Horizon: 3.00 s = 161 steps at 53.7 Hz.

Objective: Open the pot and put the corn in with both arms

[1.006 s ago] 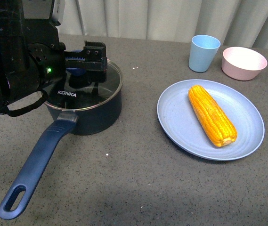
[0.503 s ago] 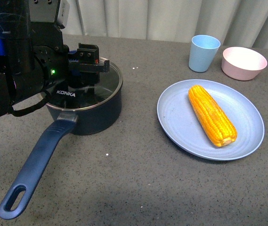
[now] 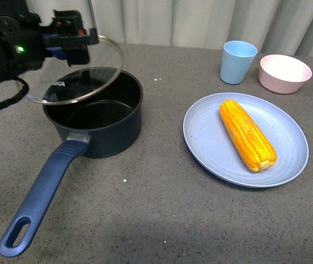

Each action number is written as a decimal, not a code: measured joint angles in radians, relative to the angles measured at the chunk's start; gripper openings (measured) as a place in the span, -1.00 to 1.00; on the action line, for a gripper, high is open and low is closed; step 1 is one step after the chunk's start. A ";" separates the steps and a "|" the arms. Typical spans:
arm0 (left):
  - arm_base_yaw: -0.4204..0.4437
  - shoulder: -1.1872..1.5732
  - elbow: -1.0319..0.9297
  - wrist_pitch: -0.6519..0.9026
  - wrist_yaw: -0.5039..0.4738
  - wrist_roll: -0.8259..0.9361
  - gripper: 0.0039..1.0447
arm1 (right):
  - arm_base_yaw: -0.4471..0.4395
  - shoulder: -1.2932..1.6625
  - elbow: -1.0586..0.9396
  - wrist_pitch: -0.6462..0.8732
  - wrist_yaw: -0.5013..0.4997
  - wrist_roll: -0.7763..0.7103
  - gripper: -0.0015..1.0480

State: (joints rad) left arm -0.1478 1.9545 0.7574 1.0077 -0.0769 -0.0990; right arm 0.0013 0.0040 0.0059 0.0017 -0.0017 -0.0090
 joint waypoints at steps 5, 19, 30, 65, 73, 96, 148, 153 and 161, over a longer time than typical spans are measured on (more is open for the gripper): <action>0.085 0.016 -0.001 -0.002 0.023 0.020 0.19 | 0.000 0.000 0.000 0.000 0.000 0.000 0.82; 0.264 0.124 0.008 0.019 0.055 0.055 0.19 | 0.000 0.000 0.000 0.000 0.000 0.000 0.82; 0.291 0.225 0.052 0.024 0.134 0.082 0.19 | 0.000 0.000 0.000 0.000 0.000 0.000 0.82; 0.296 0.340 0.085 -0.012 0.121 0.095 0.18 | 0.000 0.000 0.000 0.000 0.000 0.000 0.82; 0.294 0.342 0.086 -0.019 0.114 0.104 0.18 | 0.000 0.000 0.000 0.000 0.000 0.000 0.82; 0.293 0.115 -0.037 -0.024 0.077 0.080 0.87 | 0.000 0.000 0.000 0.000 0.000 0.000 0.82; 0.193 -0.832 -0.706 0.035 0.093 0.089 -0.93 | 0.000 0.000 0.000 0.000 0.000 0.000 0.82; 0.151 -0.991 -0.708 -0.114 0.081 0.092 -0.93 | 0.000 0.000 0.000 0.000 0.000 0.000 0.82; 0.150 -1.106 -0.724 -0.199 0.077 0.092 -0.93 | 0.000 0.000 0.000 0.000 0.000 0.000 0.82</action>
State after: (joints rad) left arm 0.0017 0.8486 0.0330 0.8085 -0.0002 -0.0074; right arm 0.0010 0.0040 0.0059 0.0017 -0.0013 -0.0090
